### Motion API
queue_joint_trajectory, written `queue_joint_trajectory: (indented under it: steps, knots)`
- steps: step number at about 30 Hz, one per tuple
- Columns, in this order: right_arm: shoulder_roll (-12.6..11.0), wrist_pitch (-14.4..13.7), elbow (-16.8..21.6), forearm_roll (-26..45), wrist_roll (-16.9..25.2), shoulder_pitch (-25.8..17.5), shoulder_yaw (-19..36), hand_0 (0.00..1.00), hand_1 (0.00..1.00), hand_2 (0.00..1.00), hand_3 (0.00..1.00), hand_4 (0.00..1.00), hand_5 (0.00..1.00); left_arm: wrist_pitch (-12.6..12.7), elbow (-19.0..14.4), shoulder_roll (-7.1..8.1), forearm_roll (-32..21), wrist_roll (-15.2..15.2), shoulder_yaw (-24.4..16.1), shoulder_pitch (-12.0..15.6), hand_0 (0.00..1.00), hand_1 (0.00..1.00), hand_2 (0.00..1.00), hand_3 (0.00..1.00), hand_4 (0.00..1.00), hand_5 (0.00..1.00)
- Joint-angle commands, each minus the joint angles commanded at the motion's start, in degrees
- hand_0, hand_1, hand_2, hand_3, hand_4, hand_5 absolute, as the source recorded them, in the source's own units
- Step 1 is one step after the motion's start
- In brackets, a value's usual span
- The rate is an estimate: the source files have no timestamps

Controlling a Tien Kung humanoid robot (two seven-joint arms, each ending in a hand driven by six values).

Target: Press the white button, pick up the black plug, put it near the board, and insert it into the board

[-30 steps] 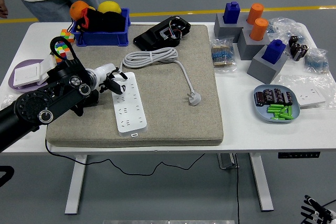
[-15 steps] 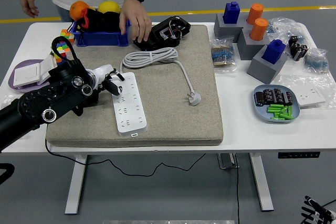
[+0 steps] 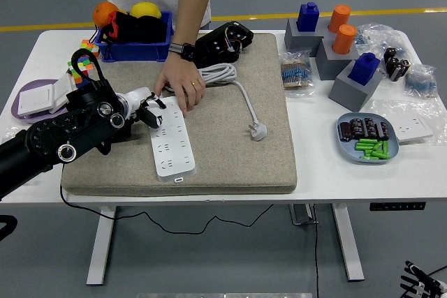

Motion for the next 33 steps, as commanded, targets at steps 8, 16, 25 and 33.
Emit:
queue_joint_trajectory:
  steps: [8, 16, 25, 33]
  knots:
    - [0.15, -0.02, 0.00, -0.13, -0.06, -0.25, 0.40, 0.777, 0.665, 0.645, 0.629, 0.715, 0.477, 0.96, -7.38, 1.10, 5.61, 0.00, -9.17, 1.45, 0.002, 0.046, 0.104, 0.738, 0.430, 0.002]
    - [0.58, 0.06, 0.00, -0.12, 0.24, -0.37, 0.18, 0.777, 0.665, 0.645, 0.629, 0.715, 0.477, 4.11, -17.00, 1.77, 14.57, -10.06, -19.75, 8.00, 0.002, 0.046, 0.103, 0.737, 0.428, 0.002]
    - [0.62, 0.24, 0.00, -0.54, 0.23, -0.54, 0.56, 0.777, 0.665, 0.645, 0.629, 0.715, 0.477, 3.41, -21.53, 2.47, 18.55, -18.50, -31.62, 18.31, 0.237, 0.387, 0.428, 0.662, 0.786, 0.085]
    - [0.67, 0.32, 0.00, -0.62, 0.38, -0.44, 0.82, 0.777, 0.665, 0.645, 0.629, 0.716, 0.478, 4.46, -16.84, 5.06, 21.36, -26.12, -34.94, 22.94, 0.668, 0.748, 0.675, 0.524, 0.919, 0.112]
